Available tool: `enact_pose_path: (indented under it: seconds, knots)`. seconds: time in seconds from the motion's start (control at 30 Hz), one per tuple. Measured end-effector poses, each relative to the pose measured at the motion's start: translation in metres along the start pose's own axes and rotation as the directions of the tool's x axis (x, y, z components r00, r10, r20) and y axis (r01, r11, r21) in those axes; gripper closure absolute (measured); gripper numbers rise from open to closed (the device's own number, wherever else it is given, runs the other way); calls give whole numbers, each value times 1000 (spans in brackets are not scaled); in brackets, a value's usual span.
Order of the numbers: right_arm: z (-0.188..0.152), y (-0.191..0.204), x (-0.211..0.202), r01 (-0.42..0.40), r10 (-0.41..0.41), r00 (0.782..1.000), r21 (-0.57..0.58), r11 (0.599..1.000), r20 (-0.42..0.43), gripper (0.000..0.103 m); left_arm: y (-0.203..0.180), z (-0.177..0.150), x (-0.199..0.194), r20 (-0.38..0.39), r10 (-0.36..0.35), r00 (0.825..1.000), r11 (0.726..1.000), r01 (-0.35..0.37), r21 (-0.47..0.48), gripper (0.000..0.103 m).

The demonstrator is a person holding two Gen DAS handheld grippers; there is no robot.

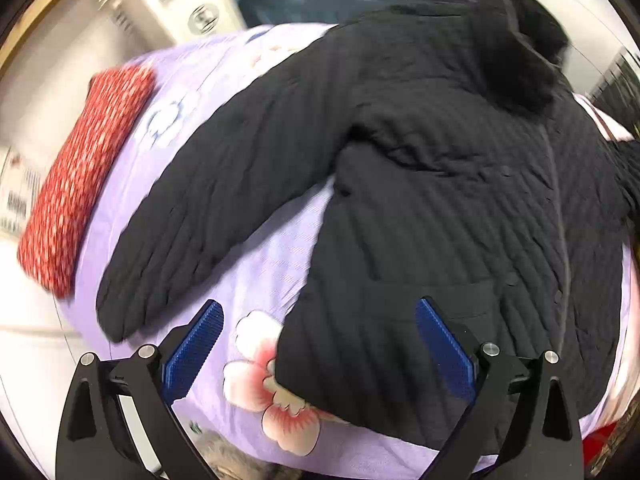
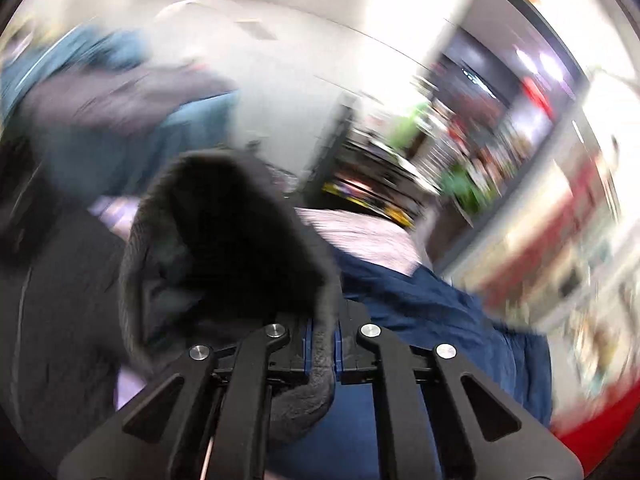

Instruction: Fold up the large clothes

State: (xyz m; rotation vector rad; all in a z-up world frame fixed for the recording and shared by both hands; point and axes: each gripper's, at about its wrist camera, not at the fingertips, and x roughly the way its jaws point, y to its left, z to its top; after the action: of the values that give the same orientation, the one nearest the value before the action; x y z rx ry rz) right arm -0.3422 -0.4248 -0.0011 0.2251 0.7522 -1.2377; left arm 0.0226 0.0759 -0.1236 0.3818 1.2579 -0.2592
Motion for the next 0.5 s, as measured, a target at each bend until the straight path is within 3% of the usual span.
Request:
enact_pose_path:
  seconds: [0.03, 0.07, 0.1, 0.17, 0.23, 0.33, 0.4, 0.5]
  knots:
    - [4, -25, 15, -17, 25, 998, 120, 993, -65, 93, 8, -2, 3, -11, 0, 1000, 1000, -1, -30, 8]
    - [5, -43, 25, -30, 57, 992, 224, 974, -115, 83, 15, -3, 6, -19, 0, 1000, 999, -1, -53, 8]
    - [0, -66, 33, -22, 84, 984, 354, 935, -160, 76, 29, -5, 12, -35, -1, 999, 995, -3, -98, 8]
    - [-15, -88, 32, -32, 116, 983, 489, 872, -143, 35, 51, -10, 18, -48, -1, 999, 985, -7, -174, 8]
    - [-25, -90, 17, -51, 120, 988, 521, 852, -100, 18, 75, -17, 25, -57, -8, 998, 968, -7, -252, 8]
    - [-33, -78, -15, -125, 145, 989, 507, 853, 1, 18, 113, -31, 37, -79, -24, 997, 924, -8, -383, 8]
    - [-35, -68, -39, -178, 157, 984, 498, 849, 84, 18, 143, -44, 45, -79, -61, 995, 872, 15, -490, 8]
    - [-33, -54, -52, -228, 185, 974, 507, 831, 134, 12, 173, -58, 50, -64, -65, 996, 826, 17, -564, 8]
